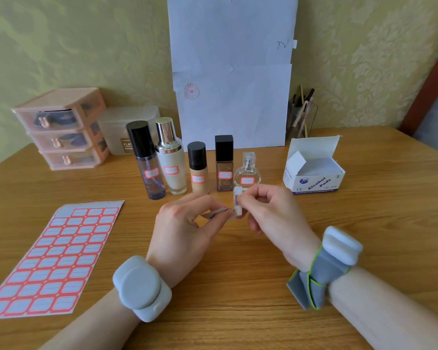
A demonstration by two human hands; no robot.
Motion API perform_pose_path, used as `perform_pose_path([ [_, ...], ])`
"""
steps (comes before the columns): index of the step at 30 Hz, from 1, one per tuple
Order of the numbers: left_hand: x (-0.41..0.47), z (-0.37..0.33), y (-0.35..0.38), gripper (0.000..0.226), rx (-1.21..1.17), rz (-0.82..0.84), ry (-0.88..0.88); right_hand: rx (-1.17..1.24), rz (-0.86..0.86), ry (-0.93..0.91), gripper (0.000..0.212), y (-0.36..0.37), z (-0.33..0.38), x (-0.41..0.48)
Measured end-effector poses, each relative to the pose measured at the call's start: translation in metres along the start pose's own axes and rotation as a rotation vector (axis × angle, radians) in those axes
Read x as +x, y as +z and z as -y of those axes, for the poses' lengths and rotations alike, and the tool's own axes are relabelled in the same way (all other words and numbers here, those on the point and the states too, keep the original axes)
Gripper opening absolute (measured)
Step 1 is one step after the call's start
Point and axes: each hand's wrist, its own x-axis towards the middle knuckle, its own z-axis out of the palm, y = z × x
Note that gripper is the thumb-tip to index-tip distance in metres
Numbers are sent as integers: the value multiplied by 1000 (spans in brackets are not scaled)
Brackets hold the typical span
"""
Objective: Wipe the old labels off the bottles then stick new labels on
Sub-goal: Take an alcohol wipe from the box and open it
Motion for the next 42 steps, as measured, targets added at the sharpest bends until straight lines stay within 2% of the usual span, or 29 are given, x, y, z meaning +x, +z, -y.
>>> perform_pose_path([
  [3, 0, 1, -3, 14, -58, -40, -30, -26, -81, -27, 20, -12, 0, 7],
  [6, 2, -3, -4, 21, -109, -15, -104, -26, -25, -124, 16, -12, 2, 5],
  [9, 2, -5, -3, 19, -167, 34, -221, -12, 48, -224, 2, -7, 3, 0],
  [12, 3, -1, -3, 1, -187, 89, -300, -108, 67, -346, 9, -8, 1, -3],
  [16, 4, 3, -2, 14, -249, 141, -378, -236, 30, -422, 28, -10, 0, -2],
  [20, 5, 5, -1, 9, -345, 132, -431, -370, 55, -502, 26, -11, -1, -1],
  [24, 4, 9, 0, 4, -354, 157, -459, -404, 57, -537, 20, -10, -1, -2],
  [29, 2, 13, 1, 8, -308, 195, -410, -436, 71, -602, 13, -9, -3, 0],
  [36, 1, 15, 2, 24, -330, 203, -433, -476, 113, -642, 8, -13, -3, 2],
  [42, 2, 14, 2, 17, -350, 209, -461, -535, 122, -692, 8, -15, -4, 2],
])
